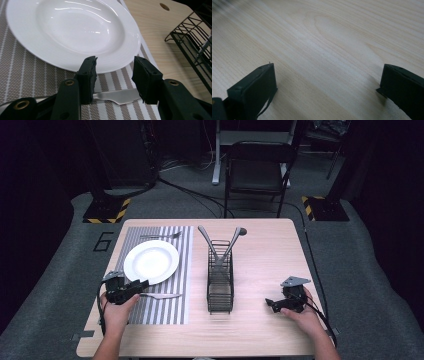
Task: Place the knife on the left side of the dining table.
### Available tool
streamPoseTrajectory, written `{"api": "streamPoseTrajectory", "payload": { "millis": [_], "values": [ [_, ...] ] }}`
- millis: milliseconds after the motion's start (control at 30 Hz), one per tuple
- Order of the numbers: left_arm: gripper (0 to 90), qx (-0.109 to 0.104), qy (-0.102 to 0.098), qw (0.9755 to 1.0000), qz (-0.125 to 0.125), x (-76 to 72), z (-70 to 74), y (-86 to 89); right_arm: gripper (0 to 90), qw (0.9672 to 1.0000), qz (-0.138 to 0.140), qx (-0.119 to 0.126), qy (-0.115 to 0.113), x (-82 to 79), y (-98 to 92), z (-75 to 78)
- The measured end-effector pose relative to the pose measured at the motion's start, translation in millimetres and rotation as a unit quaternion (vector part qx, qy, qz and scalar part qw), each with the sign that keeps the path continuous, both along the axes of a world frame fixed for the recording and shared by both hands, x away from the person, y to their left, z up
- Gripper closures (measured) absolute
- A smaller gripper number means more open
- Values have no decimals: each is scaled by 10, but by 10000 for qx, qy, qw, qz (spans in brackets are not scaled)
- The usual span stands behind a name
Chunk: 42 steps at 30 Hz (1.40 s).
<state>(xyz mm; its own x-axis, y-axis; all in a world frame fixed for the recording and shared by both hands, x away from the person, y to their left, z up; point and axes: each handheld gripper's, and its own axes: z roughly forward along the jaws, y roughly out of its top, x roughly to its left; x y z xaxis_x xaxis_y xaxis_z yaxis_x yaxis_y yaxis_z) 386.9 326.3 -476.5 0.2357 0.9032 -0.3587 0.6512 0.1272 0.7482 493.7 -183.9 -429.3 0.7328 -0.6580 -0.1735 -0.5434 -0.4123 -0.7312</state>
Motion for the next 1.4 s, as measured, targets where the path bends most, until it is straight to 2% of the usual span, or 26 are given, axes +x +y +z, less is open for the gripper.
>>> {"api": "streamPoseTrajectory", "payload": {
  "millis": [100, 133, 167, 267, 300, 367, 433, 567, 667, 833, 933, 967, 1067, 1100, 1133, 1167, 1233, 1367, 1400],
  "values": [
    [529, 86, -1, 9994, -331, -13, 25, -124, 0, 10000, -2, -2, 0, 0, 0, 0],
    [529, 86, -1, 9994, -331, -13, 25, -124, 0, 10000, -1, -1, -1, 0, 0, 0],
    [528, 154, 41, 9988, -463, -18, 25, -186, 0, 10000, -3, 1, -2, 0, 0, 0],
    [527, 211, 83, 9980, -591, -32, 19, -272, 0, 10000, -3, 2, -1, 0, 0, 0],
    [527, 327, 84, 9968, -728, -41, 19, -294, 0, 10000, -16, 3, -7, 0, -1, 0],
    [527, 323, 105, 9961, -811, -66, 2, -370, 0, 10000, -15, 1, -7, 0, -1, 0],
    [529, 404, 110, 9944, -972, -86, -6, -407, 0, 10000, -14, 1, -7, 1, -1, 0],
    [530, 389, 53, 9933, -1084, -112, -39, -503, 0, 10000, 0, 0, -2, 0, 0, 0],
    [529, 483, 30, 9914, -1214, -126, -81, -596, 0, 10000, -3, 1, -2, 0, 0, 0],
    [528, 844, 19, 9847, -1523, -129, -161, -721, 0, 10000, 1, 0, 0, 0, 0, 0],
    [527, 903, 55, 9817, -1677, -130, -205, -782, 0, 10000, 2, -2, -1, 0, 0, 0],
    [525, 915, 70, 9813, -1689, -134, -218, -805, 0, 10000, 3, -1, 0, 0, 1, 0],
    [515, 1079, 70, 9768, -1850, -131, -254, -859, 0, 10000, 0, -2, -1, 0, 1, 0],
    [510, 1160, 41, 9741, -1939, -134, -264, -879, 0, 10000, 1, -3, 0, 0, 1, 0],
    [505, 1173, -5, 9736, -1957, -139, -276, -898, 0, 10000, 2, -2, -1, 0, 0, 0],
    [498, 1221, 14, 9709, -2062, -138, -280, -910, 0, 10000, 0, -1, -1, 0, 0, 0],
    [487, 1269, 1, 9682, -2157, -138, -302, -943, 0, 10000, 18, 18, 13, 1, -2, 0],
    [477, 1385, 29, 9647, -2239, -137, -329, -988, 0, 10000, 2, -1, -1, 0, 0, 0],
    [474, 1375, 15, 9650, -2233, -136, -336, -992, 0, 10000, 1, -2, 0, 0, 0, 0]
  ]
}}
